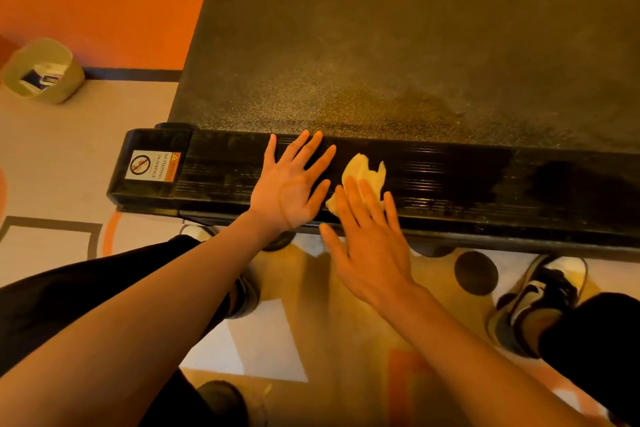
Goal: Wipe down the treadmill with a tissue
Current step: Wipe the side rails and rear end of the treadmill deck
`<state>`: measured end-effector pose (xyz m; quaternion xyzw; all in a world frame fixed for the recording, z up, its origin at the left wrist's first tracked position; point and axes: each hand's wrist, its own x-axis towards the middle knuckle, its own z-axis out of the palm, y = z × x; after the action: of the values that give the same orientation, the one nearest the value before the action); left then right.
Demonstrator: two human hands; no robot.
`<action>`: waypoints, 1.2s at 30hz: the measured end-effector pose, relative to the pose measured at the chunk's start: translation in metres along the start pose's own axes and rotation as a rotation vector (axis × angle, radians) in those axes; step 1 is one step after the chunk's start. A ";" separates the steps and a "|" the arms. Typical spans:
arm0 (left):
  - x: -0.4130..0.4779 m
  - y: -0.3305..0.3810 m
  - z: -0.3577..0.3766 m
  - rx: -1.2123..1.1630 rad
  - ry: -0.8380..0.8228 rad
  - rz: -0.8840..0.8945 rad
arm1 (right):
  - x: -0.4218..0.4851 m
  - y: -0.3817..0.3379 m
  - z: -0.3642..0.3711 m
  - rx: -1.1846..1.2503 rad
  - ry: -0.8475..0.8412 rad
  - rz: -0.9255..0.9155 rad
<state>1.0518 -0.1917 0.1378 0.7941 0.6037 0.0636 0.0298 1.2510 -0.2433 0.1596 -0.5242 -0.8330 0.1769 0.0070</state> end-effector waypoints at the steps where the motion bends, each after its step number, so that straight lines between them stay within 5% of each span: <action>1: 0.000 0.000 0.000 -0.002 -0.001 0.003 | -0.006 0.012 -0.002 -0.011 0.001 -0.025; 8: 0.000 0.001 0.002 -0.036 0.041 0.009 | -0.039 0.086 -0.024 -0.053 0.080 0.302; 13: 0.000 0.001 0.000 -0.021 0.011 -0.005 | -0.002 0.001 0.015 -0.132 0.040 -0.040; 18: 0.001 0.001 -0.001 -0.014 -0.007 0.003 | -0.032 0.083 0.007 -0.328 0.024 -0.241; 21: 0.000 0.002 0.001 -0.020 0.010 0.003 | -0.051 0.129 -0.004 -0.379 0.031 -0.262; 28: 0.001 0.001 0.000 -0.027 -0.006 -0.002 | -0.007 0.054 0.023 -0.471 0.038 -0.358; 32: 0.000 0.001 0.000 -0.022 0.005 0.011 | -0.027 0.116 -0.002 -0.493 -0.002 -0.402; 36: 0.000 0.002 0.002 -0.002 0.015 0.005 | -0.061 0.180 -0.024 -0.535 -0.032 -0.253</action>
<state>1.0536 -0.1923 0.1364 0.7952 0.6017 0.0701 0.0259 1.4400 -0.2199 0.1387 -0.3967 -0.9088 -0.0428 -0.1224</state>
